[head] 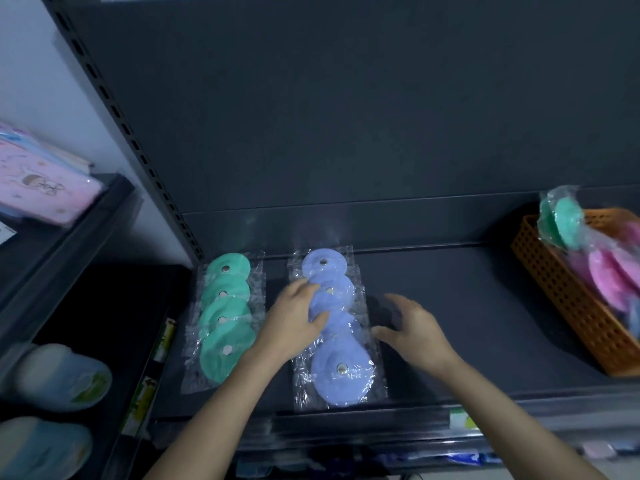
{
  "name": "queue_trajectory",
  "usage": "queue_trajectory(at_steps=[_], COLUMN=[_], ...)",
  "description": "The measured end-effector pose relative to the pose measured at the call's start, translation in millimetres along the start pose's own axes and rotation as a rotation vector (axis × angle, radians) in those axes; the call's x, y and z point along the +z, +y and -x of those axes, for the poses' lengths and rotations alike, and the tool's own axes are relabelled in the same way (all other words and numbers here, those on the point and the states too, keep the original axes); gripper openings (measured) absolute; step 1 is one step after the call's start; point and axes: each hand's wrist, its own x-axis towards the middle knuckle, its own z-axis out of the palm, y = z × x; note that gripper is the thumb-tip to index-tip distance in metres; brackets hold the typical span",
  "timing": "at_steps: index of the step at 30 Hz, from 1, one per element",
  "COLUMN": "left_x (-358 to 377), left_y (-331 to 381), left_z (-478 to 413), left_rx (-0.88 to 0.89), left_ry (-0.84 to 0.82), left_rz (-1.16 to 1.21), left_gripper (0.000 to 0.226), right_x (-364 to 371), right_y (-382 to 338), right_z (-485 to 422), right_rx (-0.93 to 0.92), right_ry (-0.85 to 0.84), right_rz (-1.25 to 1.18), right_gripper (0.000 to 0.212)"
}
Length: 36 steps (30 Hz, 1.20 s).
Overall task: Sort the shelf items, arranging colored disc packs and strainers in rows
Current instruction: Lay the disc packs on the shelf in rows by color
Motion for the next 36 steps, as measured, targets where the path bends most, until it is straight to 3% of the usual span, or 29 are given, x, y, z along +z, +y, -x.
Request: queue_trajectory(at_steps=[5,23,29,36], left_x=[2.5,85.8,136.3,173.2], left_y=[18.0,212.6,280.9,328.5], left_z=[-10.4,-78.2,-95.2,-106.5], left_rx=[0.105,0.220,0.249,0.422], left_ry=[-0.074,-0.157,-0.175,-0.215], left_rz=[-0.040,0.252,0.212,-0.080], left_gripper=[0.047,0.034,0.039,0.078], right_x=[-30.0,-216.2,-274.3,-311.3], right_y=[12.5,111.0,177.8,230.2], right_z=[18.4,54.3,54.1,36.2], right_rx=[0.036,0.041,0.085,0.038], right_ry=[0.135,0.504,0.465,0.308], right_rz=[0.081,0.210,0.282,0.291], right_gripper=[0.042,0.027,0.044,0.084])
